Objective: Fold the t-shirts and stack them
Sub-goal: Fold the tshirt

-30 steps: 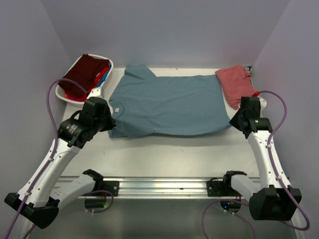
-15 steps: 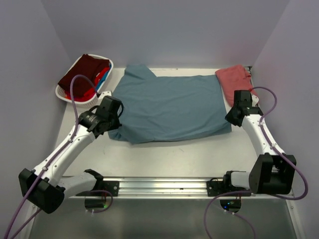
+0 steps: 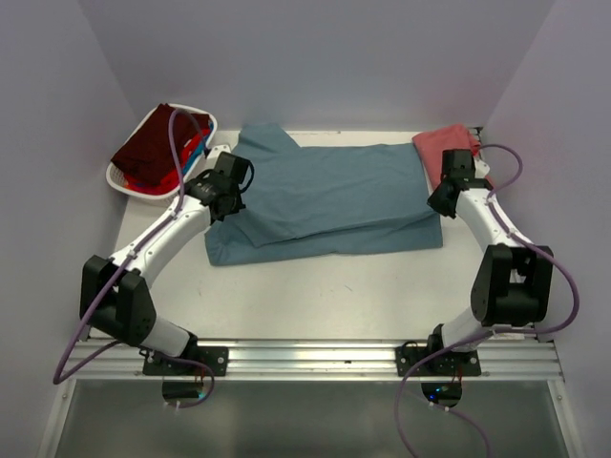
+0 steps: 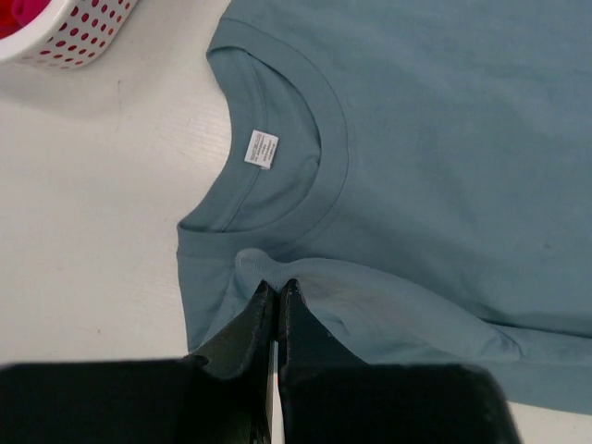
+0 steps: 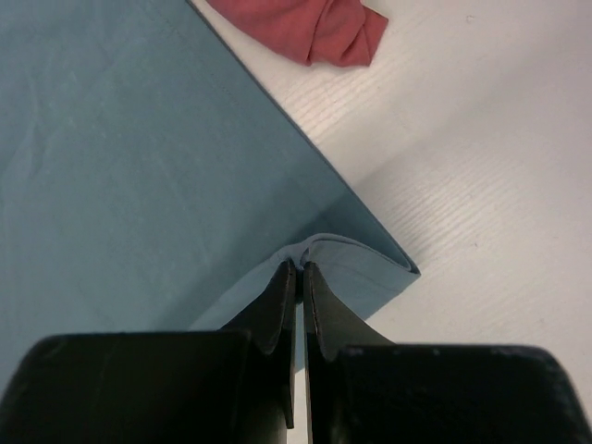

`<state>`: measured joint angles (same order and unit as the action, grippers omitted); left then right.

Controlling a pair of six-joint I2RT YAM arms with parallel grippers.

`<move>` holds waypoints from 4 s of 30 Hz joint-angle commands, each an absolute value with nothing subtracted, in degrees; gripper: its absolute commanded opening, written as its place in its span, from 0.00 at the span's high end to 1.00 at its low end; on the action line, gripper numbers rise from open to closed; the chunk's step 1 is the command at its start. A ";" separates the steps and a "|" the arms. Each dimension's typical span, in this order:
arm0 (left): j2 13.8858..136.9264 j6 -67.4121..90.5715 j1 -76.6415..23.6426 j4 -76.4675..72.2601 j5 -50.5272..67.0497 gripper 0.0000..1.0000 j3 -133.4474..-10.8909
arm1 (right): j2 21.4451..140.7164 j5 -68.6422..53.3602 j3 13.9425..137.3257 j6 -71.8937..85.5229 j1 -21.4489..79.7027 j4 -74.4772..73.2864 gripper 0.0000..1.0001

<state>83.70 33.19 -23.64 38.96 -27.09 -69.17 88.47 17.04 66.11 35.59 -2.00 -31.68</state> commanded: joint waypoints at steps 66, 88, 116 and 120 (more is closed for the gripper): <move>91.75 32.96 -18.98 2.16 -4.22 1.00 -42.27 | 98.34 8.78 58.97 29.44 2.37 -26.26 1.00; 86.50 37.97 -18.90 33.66 -2.72 0.90 -37.18 | 98.88 29.27 56.96 36.47 2.37 -51.33 1.00; 52.48 33.93 -18.46 17.33 -15.11 0.19 -47.20 | 109.68 -1.93 90.08 12.75 51.31 -38.06 0.57; 46.16 32.35 -18.11 14.86 -17.83 0.11 -47.55 | 113.37 -3.60 95.61 10.38 55.36 -38.32 0.56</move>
